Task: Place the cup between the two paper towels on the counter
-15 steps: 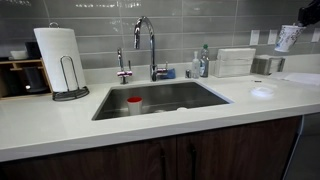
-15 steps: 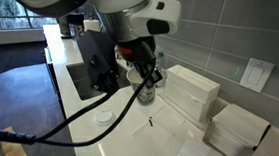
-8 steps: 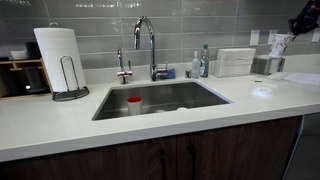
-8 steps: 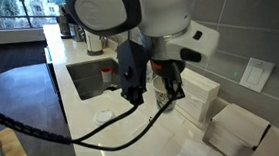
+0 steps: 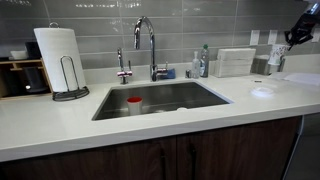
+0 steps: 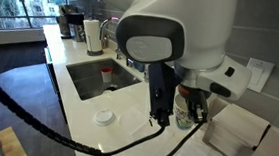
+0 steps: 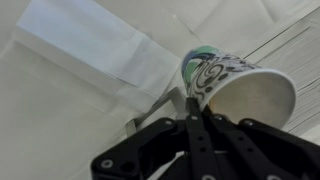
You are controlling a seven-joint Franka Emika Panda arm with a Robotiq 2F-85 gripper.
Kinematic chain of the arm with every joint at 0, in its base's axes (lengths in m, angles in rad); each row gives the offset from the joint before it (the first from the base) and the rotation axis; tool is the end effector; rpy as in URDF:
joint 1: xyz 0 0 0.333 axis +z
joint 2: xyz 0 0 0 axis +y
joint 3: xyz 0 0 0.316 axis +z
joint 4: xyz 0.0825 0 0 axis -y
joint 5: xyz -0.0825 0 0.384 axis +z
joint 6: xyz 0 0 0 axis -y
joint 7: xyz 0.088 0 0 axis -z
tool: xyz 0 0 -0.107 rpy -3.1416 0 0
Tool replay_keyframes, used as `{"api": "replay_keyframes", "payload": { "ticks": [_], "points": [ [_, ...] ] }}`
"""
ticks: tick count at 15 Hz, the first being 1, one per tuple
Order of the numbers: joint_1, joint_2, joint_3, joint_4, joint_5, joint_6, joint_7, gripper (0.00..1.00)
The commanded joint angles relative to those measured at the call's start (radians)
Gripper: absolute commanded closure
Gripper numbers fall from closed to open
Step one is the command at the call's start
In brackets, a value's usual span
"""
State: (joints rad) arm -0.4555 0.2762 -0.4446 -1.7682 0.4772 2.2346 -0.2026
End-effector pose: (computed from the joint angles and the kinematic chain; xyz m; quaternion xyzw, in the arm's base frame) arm 0.4325 -0.4866 0.4417 -0.8802 0.4383 -0.1700 0.0651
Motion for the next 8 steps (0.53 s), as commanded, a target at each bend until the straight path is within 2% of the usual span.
{"api": "replay_keyframes", "payload": {
  "ticks": [1, 8],
  "points": [
    [-0.055, 0.095, 0.05, 0.098, -0.021, -0.039, 0.055, 0.99],
    [-0.078, 0.21, 0.098, 0.204, -0.05, -0.072, 0.177, 0.99]
  ]
}}
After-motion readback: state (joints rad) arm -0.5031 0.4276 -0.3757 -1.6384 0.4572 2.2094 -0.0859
